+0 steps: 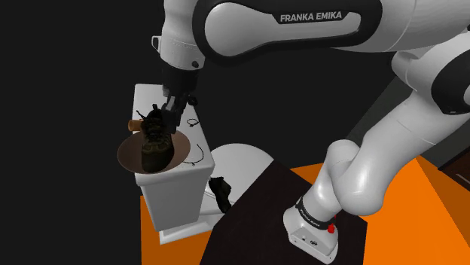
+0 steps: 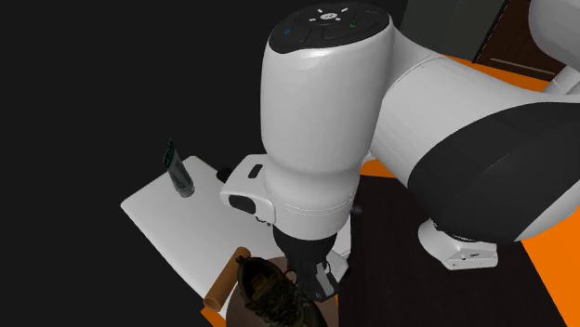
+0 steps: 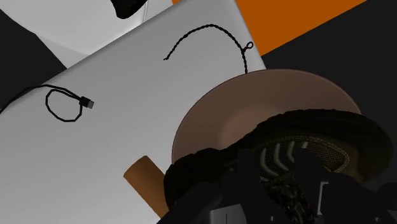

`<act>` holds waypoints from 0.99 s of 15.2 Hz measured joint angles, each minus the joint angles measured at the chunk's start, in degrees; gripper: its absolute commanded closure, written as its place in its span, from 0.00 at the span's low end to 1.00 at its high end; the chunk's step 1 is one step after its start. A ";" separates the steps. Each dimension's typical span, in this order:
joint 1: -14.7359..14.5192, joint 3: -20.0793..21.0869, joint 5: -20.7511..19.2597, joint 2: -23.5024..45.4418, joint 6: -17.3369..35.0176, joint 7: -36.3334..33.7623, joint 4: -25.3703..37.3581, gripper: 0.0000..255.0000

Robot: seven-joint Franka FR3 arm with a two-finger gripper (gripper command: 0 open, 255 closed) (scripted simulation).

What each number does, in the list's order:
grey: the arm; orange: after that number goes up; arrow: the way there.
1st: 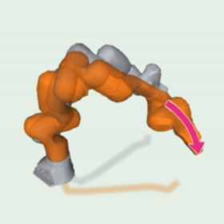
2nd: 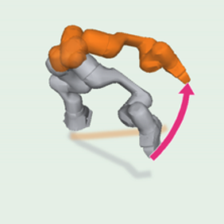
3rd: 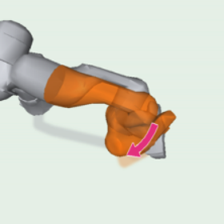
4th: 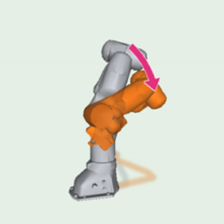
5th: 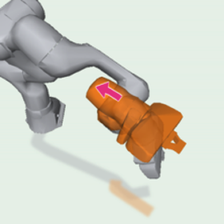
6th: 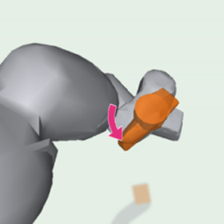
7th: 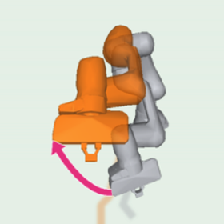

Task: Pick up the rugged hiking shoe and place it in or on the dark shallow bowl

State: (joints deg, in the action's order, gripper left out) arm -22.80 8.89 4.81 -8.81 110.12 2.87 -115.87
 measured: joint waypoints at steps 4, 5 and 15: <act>-0.03 0.04 0.00 0.23 -0.08 -0.06 -0.04 0.00; -0.03 0.04 0.00 0.24 -0.09 -0.06 -0.04 0.00; 0.21 -0.33 -0.10 -0.49 -7.07 -0.02 6.20 0.00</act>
State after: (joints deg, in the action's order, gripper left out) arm -22.59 8.56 4.72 -9.30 103.05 2.85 -109.67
